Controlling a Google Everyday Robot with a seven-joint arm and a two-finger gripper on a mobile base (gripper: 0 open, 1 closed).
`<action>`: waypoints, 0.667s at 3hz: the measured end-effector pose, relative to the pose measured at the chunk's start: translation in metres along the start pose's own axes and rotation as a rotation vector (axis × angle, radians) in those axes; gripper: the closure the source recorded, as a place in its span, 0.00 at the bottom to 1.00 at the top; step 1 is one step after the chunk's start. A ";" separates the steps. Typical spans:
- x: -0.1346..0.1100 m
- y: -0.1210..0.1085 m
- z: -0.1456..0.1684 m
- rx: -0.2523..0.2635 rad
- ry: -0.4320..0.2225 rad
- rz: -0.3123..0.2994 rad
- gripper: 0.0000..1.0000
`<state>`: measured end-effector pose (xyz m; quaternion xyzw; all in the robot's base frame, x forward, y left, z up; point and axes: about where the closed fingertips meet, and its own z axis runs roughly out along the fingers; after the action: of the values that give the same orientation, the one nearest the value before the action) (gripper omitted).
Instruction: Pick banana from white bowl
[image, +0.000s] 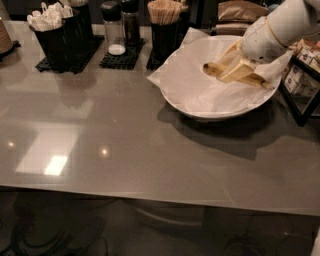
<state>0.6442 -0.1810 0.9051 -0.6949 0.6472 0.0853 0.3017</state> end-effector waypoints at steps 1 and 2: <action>-0.023 -0.004 -0.042 0.068 -0.128 -0.032 1.00; -0.056 0.002 -0.088 0.119 -0.254 -0.086 1.00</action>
Offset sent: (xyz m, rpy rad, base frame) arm -0.0702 -0.0049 0.1715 0.3764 -0.2461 0.1539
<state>0.6101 -0.1804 1.0039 -0.6864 0.5774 0.1210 0.4253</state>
